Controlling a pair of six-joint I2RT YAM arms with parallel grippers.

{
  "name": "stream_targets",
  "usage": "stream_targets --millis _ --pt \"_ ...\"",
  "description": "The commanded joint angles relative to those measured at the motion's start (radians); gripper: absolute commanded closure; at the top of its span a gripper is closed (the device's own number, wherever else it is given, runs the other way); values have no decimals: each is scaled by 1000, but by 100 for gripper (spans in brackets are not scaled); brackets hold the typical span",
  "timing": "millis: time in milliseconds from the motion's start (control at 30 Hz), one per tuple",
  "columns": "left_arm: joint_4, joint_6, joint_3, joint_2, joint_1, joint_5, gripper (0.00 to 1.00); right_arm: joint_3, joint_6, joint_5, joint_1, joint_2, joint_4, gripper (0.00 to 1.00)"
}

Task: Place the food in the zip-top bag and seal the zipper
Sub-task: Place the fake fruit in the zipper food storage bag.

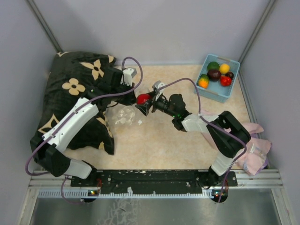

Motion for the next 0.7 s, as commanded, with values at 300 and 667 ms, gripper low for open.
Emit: stream_targets --millis 300,667 --pt "73 -6 -30 -27 -2 193 100 41 2 -72 0 29 24 46" --pt "101 -41 -36 31 -4 274 100 -16 -29 -102 1 -35 51 41"
